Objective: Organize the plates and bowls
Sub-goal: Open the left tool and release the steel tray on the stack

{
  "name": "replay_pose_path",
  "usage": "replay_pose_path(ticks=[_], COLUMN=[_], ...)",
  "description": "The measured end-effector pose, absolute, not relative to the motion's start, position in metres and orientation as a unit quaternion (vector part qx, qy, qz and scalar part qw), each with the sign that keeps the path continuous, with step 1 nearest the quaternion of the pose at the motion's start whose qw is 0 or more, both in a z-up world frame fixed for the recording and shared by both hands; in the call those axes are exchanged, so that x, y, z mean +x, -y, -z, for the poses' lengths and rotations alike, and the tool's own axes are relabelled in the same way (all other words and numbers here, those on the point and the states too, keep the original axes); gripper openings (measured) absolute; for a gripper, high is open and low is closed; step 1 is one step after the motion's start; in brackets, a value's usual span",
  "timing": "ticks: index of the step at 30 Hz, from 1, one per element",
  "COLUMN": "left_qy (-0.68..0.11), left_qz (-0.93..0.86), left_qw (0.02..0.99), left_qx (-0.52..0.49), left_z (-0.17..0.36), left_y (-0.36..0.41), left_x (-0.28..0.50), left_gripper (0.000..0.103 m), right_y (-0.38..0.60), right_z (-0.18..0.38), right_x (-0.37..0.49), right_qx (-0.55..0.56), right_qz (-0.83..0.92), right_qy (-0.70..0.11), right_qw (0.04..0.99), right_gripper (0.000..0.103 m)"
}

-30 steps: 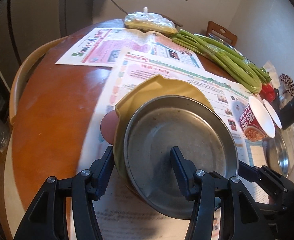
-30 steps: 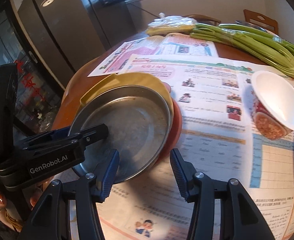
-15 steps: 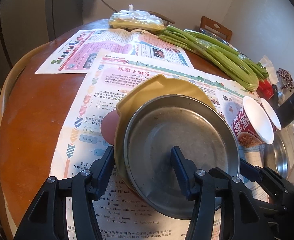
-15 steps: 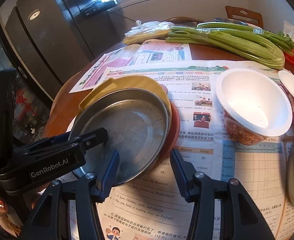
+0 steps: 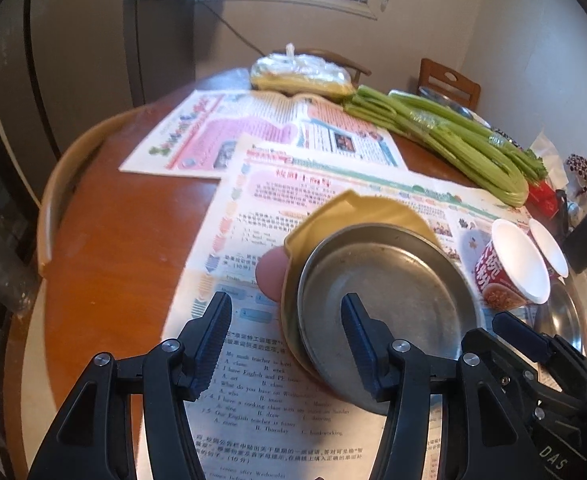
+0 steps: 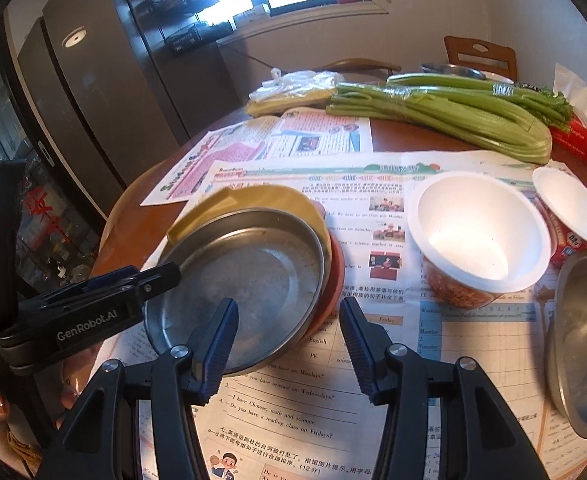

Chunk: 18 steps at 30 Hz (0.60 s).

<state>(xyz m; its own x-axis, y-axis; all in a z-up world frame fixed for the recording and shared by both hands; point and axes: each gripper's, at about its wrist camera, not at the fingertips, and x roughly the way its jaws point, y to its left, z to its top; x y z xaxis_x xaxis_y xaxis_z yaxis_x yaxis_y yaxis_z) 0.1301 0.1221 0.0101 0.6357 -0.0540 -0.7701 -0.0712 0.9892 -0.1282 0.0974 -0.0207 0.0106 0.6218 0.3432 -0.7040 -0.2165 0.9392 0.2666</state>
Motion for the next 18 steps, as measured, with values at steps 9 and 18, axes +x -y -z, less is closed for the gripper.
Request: replay_pose_path(ticks=[9, 18], left_qy=[-0.398, -0.379], left_qz=[0.009, 0.034], left_qw=[0.915, 0.923], left_qx=[-0.066, -0.057], left_z=[-0.039, -0.062], left_y=[-0.103, -0.068], left_x=[0.110, 0.094], left_gripper=[0.060, 0.060], right_y=[0.035, 0.066], right_z=[-0.035, -0.056], right_x=[0.080, 0.062], right_qx=[0.081, 0.095], right_qz=[-0.154, -0.145], right_qy=[-0.375, -0.347], right_qw=[0.911, 0.922], right_gripper=[0.052, 0.052])
